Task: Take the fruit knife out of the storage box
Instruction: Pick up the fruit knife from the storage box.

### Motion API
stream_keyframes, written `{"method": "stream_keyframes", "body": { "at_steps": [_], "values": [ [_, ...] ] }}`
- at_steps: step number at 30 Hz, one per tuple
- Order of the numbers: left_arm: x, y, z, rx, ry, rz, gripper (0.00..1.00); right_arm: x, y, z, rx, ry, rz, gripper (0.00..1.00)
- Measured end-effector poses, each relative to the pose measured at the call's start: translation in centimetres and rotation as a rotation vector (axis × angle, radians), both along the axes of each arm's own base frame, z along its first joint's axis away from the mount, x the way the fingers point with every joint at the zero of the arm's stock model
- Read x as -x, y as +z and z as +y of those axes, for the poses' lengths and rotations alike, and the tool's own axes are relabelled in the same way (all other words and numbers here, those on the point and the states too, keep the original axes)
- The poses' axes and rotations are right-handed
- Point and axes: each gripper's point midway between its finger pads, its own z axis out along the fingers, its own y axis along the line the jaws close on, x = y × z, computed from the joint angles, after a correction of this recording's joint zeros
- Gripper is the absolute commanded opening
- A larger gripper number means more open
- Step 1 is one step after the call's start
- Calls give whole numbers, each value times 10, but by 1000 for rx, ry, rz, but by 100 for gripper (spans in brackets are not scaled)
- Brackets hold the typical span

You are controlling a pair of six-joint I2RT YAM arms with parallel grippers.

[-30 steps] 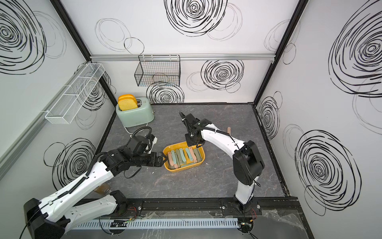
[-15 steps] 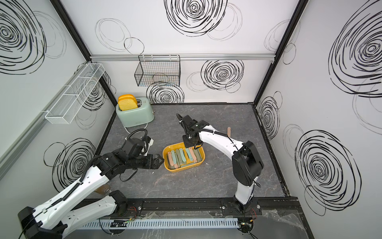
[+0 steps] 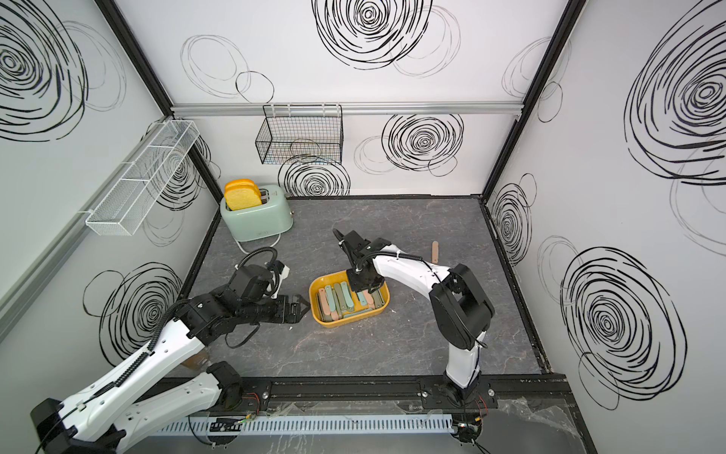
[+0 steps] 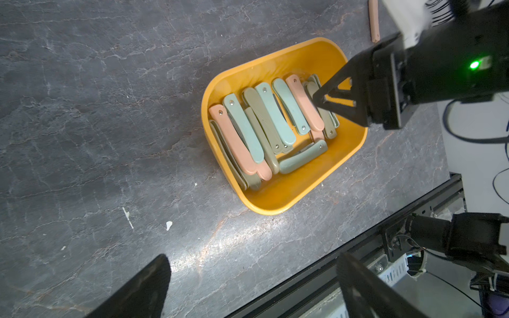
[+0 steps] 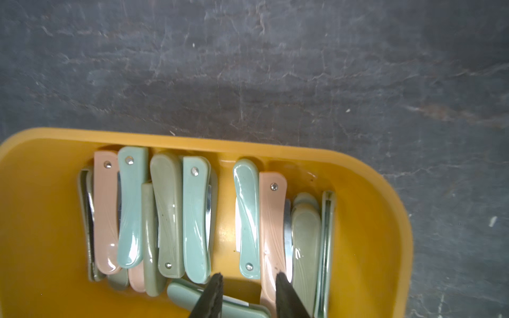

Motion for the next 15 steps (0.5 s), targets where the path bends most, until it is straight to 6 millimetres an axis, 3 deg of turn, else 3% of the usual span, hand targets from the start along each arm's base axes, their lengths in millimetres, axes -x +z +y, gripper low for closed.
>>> {"method": "stream_keyframes", "body": {
  "at_steps": [5, 15],
  "values": [
    [3, -6, 4, 4, 18, 13, 98, 8, -19, 1, 13, 14, 40, 30],
    [6, -13, 6, 0, 29, 29, 98, 5, -43, 6, 23, 31, 63, 29]
  ]
}}
